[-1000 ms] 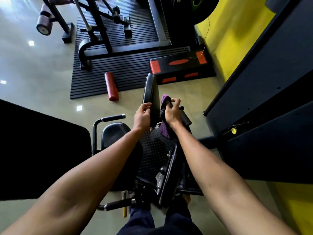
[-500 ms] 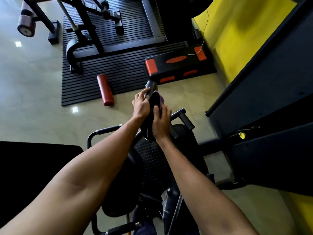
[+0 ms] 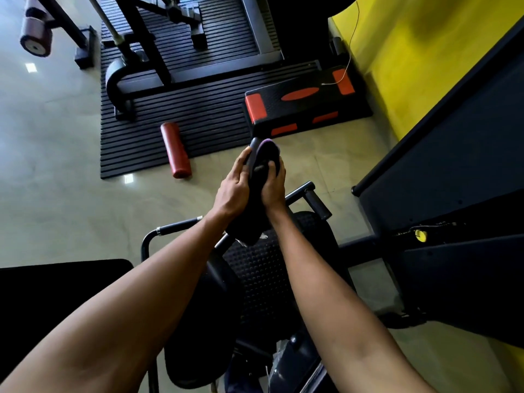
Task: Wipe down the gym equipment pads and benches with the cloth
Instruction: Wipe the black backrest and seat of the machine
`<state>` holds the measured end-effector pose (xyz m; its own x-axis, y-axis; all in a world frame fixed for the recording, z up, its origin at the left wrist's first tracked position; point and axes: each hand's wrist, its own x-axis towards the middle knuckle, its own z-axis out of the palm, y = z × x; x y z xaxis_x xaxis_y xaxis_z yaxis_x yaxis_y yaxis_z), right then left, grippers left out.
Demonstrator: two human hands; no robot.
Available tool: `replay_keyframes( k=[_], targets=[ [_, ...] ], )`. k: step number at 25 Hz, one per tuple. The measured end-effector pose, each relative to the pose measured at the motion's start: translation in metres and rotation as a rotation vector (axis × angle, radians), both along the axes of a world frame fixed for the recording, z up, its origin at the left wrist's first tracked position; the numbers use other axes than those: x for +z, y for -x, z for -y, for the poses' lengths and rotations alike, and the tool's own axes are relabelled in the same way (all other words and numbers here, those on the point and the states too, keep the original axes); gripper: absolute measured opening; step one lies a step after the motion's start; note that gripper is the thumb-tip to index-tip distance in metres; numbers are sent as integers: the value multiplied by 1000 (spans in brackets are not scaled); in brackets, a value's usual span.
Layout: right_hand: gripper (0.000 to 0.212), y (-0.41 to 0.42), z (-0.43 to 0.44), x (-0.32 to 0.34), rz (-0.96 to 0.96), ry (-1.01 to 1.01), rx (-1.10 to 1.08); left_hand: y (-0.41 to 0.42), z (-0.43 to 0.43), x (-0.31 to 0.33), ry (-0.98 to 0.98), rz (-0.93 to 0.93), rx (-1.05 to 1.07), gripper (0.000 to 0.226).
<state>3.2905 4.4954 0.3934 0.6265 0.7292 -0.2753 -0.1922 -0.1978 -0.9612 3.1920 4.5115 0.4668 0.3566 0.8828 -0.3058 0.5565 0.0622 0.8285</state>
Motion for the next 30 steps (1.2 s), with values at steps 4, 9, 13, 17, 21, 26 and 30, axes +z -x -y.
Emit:
replay_keyframes(
  k=[4,9,13,17,21,26,30],
  targets=[
    [69,-14,-12,-100,-354,242,4,0,6,-3,-49,7,71,46],
    [55,-6,0,-36,-180,212,2,-5,15,-5,-59,21,152,47],
    [38,2,9,38,89,-142,115,-5,22,-8,-65,38,190,48],
    [39,-31,-26,0,-8,94,194,-8,20,-7,-85,22,205,47],
    [75,-43,-23,-92,-353,313,221,-4,16,-8,-92,36,170,46],
    [74,-17,10,-93,-384,305,197,-7,18,-7,-159,52,174,46],
    [49,17,43,6,-81,40,134,-7,21,-12,-118,57,222,46]
  ],
)
